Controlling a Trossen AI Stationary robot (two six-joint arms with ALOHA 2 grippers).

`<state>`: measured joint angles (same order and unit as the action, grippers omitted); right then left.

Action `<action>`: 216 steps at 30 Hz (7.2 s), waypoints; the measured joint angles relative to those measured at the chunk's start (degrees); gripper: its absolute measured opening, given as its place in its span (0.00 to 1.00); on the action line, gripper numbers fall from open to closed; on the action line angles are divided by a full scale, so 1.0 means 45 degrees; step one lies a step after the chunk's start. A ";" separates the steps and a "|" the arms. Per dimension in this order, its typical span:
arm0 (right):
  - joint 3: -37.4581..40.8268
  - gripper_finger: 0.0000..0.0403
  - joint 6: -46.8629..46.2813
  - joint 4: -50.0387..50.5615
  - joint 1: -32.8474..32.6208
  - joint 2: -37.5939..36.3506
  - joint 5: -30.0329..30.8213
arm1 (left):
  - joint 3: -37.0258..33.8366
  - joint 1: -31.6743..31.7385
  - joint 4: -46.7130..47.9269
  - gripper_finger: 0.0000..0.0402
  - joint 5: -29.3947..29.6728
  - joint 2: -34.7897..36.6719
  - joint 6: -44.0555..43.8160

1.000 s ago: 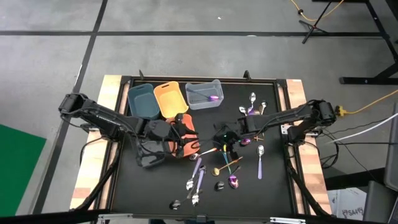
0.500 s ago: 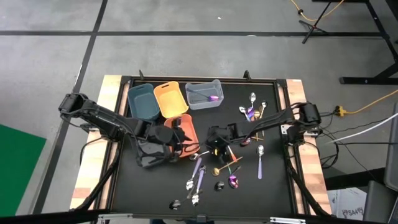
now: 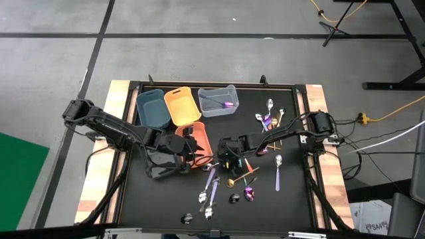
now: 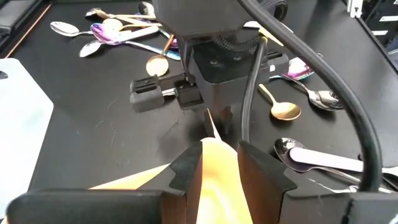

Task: Sort silverware by color (type)
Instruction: Put the orange spoon into the blue bin

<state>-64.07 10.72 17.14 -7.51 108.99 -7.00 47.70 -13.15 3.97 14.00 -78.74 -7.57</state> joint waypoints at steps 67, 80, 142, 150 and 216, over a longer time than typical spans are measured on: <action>-0.0015 0.00 0.2421 0.2651 0.0005 -0.3416 0.2760 | 0.0000 0.1646 -0.1083 0.24 -0.0568 0.0000 -0.3622; -0.0010 0.22 -0.1936 0.2438 0.0008 -0.2598 0.3660 | -0.0002 0.1705 -0.1039 0.24 -0.0573 0.0005 -0.3619; -0.0945 0.01 -0.2529 0.3333 0.1433 -0.0136 0.2070 | 0.0000 0.2717 0.0730 0.24 -0.2421 0.2109 -0.3526; -0.3450 0.00 -0.0490 0.5366 0.1423 -0.0151 0.2072 | 0.0000 0.3152 0.0942 0.24 -0.2445 0.2809 -0.3535; -0.7028 0.00 1.3795 0.0324 -0.0170 -0.0204 0.2647 | -0.0005 0.3881 0.1851 0.24 -0.4886 0.3818 -0.9321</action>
<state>-95.70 72.80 18.60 -8.27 108.07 4.91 47.68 4.32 12.29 -7.99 -61.56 -49.52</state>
